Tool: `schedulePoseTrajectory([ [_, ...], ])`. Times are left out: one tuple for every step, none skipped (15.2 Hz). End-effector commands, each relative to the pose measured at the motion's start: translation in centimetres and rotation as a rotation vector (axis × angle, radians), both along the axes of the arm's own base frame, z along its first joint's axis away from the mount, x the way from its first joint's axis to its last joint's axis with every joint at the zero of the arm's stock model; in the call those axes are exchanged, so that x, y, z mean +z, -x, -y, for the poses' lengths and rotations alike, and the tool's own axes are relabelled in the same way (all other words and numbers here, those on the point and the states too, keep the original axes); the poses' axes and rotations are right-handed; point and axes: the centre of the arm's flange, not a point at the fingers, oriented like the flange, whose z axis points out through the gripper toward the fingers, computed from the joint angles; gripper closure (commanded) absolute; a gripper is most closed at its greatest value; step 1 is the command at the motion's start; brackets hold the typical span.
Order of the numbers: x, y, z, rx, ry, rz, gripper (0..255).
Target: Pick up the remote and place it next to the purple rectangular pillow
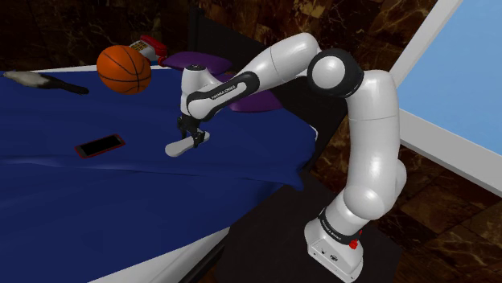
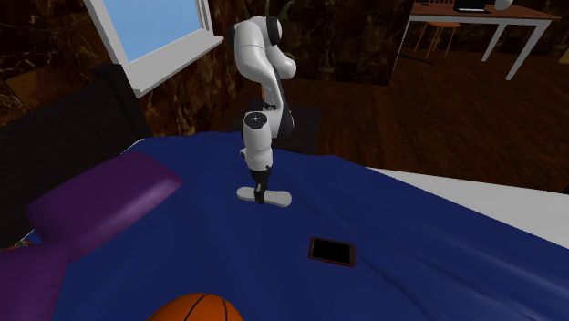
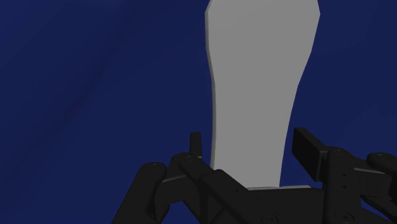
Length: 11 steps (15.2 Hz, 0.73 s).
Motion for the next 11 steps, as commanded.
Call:
schedulePoseTrajectory([
  [0.0, 0.0, 0.0, 0.0, 0.0, 0.0, 255],
  [0.0, 0.0, 0.0, 0.0, 0.0, 0.0, 255],
  [0.0, 0.0, 0.0, 0.0, 0.0, 0.0, 255],
  [0.0, 0.0, 0.0, 0.0, 0.0, 0.0, 255],
  [0.0, 0.0, 0.0, 0.0, 0.0, 0.0, 255],
  [0.5, 0.0, 0.0, 0.0, 0.0, 0.0, 255],
  [1.0, 0.0, 0.0, 0.0, 0.0, 0.0, 255],
  [1.6, 0.0, 0.0, 0.0, 0.0, 0.0, 255],
  [2.1, 0.0, 0.0, 0.0, 0.0, 0.0, 255],
  [2.6, 0.0, 0.0, 0.0, 0.0, 0.0, 255],
  [3.2, 0.0, 0.0, 0.0, 0.0, 0.0, 255],
])
